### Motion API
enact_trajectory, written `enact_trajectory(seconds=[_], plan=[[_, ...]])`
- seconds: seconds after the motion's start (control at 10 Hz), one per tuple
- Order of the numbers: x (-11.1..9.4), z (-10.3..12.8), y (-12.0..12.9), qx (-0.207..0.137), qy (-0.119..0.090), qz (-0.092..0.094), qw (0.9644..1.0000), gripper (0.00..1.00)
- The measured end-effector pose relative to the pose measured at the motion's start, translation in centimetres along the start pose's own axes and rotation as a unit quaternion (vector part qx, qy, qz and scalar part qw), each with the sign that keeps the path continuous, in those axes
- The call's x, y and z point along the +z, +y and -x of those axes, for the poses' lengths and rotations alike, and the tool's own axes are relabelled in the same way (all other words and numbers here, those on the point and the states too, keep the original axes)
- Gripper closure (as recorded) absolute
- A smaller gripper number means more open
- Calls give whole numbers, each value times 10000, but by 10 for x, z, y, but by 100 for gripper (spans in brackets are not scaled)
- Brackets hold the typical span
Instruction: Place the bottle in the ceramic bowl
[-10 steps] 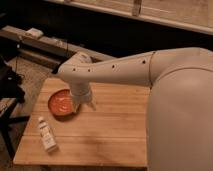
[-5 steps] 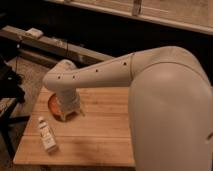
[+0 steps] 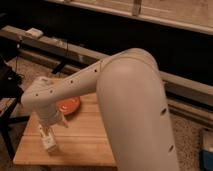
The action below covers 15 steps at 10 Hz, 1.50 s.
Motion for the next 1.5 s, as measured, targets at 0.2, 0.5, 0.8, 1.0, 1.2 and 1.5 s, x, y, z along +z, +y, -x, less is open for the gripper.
enact_trajectory(seconds=[0.2, 0.5, 0.8, 1.0, 1.2, 1.5], plan=[[12, 3, 23, -279, 95, 51, 9996, 35], [25, 14, 39, -470, 208, 31, 9987, 35], [42, 24, 53, -601, 297, -93, 9977, 35], [52, 29, 56, -632, 325, -214, 9972, 35], [62, 33, 59, -660, 321, -367, 9966, 35], [81, 39, 58, -651, 444, -670, 9946, 41]])
